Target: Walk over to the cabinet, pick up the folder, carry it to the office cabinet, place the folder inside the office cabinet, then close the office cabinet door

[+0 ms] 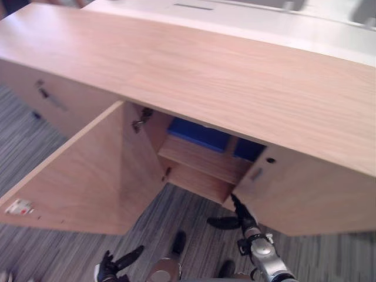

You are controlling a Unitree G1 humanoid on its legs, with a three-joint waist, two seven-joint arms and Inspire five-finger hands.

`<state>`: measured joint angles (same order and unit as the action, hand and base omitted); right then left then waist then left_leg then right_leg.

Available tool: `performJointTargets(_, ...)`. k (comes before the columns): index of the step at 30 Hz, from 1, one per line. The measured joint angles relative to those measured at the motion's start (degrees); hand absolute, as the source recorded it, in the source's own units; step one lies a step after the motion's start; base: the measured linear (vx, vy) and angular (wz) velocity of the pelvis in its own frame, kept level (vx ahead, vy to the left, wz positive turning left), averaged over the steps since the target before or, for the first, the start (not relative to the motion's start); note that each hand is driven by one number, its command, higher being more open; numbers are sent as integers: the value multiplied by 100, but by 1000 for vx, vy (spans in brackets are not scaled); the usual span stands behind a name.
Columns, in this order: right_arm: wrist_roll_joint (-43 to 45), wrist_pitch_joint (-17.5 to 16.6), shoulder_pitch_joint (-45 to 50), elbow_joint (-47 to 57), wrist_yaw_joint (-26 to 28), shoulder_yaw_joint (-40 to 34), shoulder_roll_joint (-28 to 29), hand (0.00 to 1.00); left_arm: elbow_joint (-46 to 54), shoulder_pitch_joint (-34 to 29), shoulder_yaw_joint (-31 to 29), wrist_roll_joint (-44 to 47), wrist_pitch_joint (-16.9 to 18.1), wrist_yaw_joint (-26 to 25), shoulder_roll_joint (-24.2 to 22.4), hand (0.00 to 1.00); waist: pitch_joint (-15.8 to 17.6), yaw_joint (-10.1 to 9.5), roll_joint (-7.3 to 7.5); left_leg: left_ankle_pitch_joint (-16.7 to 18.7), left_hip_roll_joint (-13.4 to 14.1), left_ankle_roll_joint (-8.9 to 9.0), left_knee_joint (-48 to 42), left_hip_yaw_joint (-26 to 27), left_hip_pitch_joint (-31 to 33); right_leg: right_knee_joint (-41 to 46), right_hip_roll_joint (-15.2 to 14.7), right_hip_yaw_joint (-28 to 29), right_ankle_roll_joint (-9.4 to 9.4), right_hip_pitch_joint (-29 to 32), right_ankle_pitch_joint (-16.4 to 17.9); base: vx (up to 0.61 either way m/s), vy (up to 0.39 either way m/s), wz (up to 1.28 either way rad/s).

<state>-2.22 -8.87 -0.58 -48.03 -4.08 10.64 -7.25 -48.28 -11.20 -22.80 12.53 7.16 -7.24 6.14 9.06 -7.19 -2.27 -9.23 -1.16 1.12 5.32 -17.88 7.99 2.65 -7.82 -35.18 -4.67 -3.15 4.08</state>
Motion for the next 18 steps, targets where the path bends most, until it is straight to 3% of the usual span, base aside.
performJointTargets(8,-9,83,-466,-324,-154,-298,-72,100,1541,-60,-419,528,315,-35,763,100,33,-288,53,-42,-182,39,-30,-291,25,44,-92,-121,34,-263,197,50,-2,48)
performJointTargets(18,28,109,-177,-284,-118,-377,-59,100,2515,302,-413,552,469,16,2181,100,164,-293,247,0,-111,77,8,-359,64,62,-1,-67,8,-256,377,-89,-27,4)
